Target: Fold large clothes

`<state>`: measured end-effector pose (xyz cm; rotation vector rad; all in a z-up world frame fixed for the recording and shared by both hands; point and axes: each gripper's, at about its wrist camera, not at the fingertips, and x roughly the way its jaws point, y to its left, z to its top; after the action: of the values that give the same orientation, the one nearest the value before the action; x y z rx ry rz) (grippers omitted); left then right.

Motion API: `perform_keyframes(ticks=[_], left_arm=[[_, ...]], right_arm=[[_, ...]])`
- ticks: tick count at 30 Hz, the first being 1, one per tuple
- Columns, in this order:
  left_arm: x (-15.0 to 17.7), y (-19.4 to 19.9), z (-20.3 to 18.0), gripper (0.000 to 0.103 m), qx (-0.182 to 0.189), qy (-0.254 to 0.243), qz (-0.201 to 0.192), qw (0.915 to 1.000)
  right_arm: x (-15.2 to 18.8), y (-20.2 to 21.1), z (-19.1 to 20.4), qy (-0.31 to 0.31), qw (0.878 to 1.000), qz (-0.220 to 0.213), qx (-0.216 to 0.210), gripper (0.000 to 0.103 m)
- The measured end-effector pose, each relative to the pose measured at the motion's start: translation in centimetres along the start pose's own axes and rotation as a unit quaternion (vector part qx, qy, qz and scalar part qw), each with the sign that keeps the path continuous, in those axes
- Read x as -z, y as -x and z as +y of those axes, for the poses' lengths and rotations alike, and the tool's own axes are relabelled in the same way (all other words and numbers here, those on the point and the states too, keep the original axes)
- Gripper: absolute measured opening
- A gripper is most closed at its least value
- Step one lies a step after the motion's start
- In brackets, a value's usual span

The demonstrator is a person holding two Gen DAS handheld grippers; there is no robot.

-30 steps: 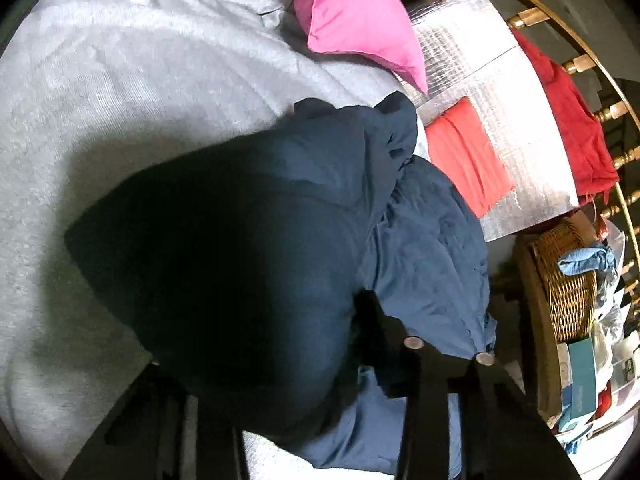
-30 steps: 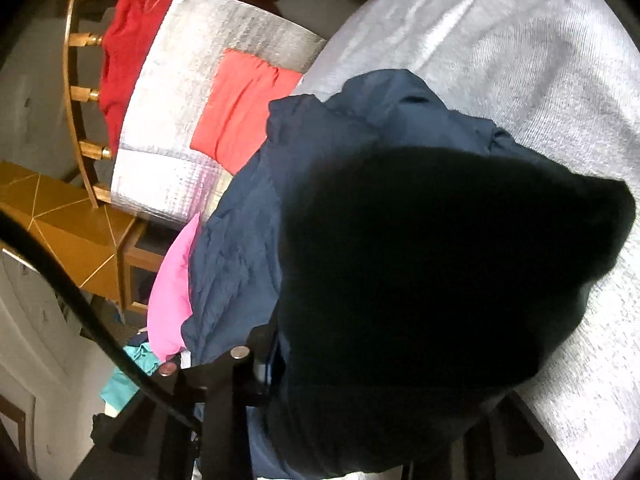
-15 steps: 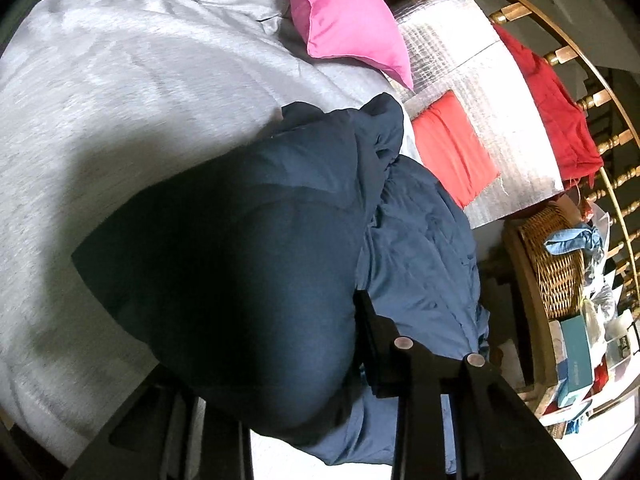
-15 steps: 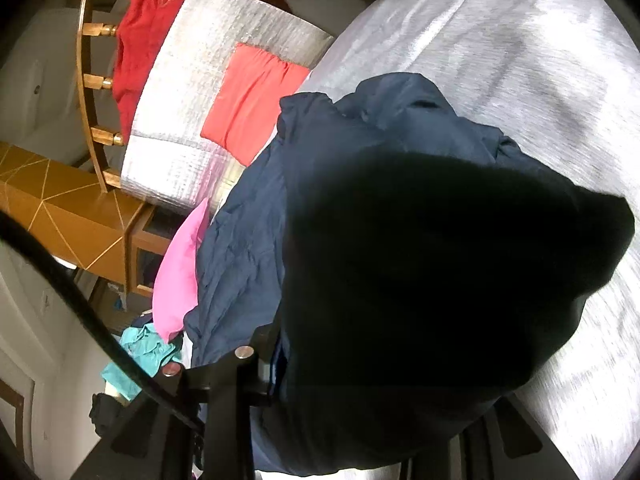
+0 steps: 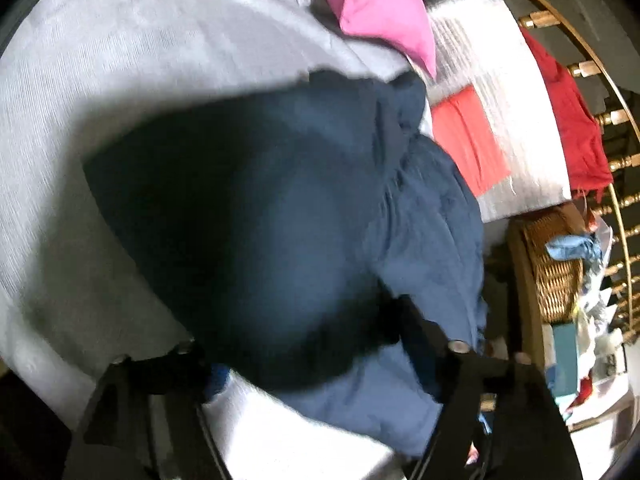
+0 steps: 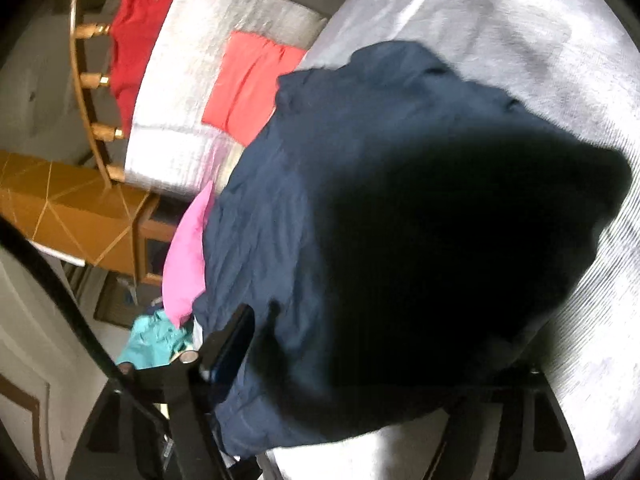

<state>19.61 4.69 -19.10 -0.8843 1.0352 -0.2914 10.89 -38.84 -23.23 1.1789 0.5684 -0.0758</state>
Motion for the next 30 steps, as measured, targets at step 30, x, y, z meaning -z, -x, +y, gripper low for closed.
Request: perform_keyframes(ticks=[30], left_arm=[[3.2, -3.4, -7.8, 0.076, -0.003, -0.177, 0.134, 0.9752]], right_arm=[[0.6, -0.2, 3.1, 0.087, 0.989, 0.120, 0.027, 0.067]])
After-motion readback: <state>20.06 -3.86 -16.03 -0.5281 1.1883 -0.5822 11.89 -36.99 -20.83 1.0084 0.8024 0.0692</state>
